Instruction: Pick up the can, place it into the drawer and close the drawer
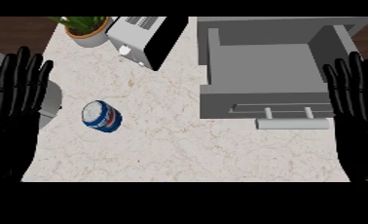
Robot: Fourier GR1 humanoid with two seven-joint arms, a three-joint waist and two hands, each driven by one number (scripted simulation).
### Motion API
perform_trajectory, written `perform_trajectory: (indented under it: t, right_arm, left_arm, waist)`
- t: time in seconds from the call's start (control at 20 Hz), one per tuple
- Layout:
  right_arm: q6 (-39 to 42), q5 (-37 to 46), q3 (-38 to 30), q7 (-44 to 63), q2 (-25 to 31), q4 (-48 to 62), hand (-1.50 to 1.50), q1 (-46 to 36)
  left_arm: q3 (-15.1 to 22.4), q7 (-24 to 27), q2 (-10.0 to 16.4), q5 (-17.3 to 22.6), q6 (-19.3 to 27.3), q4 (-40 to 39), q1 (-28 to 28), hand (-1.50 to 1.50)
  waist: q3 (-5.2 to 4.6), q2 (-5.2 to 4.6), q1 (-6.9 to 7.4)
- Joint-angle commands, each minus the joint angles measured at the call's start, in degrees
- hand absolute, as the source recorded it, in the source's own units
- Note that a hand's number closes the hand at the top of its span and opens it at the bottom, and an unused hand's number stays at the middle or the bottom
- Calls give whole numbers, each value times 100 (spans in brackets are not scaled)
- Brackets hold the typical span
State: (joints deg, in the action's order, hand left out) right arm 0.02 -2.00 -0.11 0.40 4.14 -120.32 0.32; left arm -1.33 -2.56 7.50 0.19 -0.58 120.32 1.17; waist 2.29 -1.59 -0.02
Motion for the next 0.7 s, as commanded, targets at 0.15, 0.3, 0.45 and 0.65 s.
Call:
perform_trajectory:
  t: [0.15, 0.3, 0.45, 0.65]
  right_arm:
    - [87, 5, -286, -149, 206, 233, -150, -271]
    - [-276, 254, -220, 833, 72, 468, -150, 180]
    - [-178, 136, -301, 1040, 161, 380, -150, 328]
    - [-269, 441, 25, 1216, -9, -128, -150, 764]
  left_arm:
    - [331, 513, -63, 365, -531, -393, 196, -150]
    - [135, -755, 239, 426, -513, -743, -340, -150]
    - [99, -1434, 314, 564, -447, -341, -185, -150]
    - [60, -1811, 305, 540, -408, 136, -364, -150]
  waist:
    - [-230, 150, -10]
    - [-231, 82, 9]
    - [-225, 162, 1]
    - [-229, 169, 0]
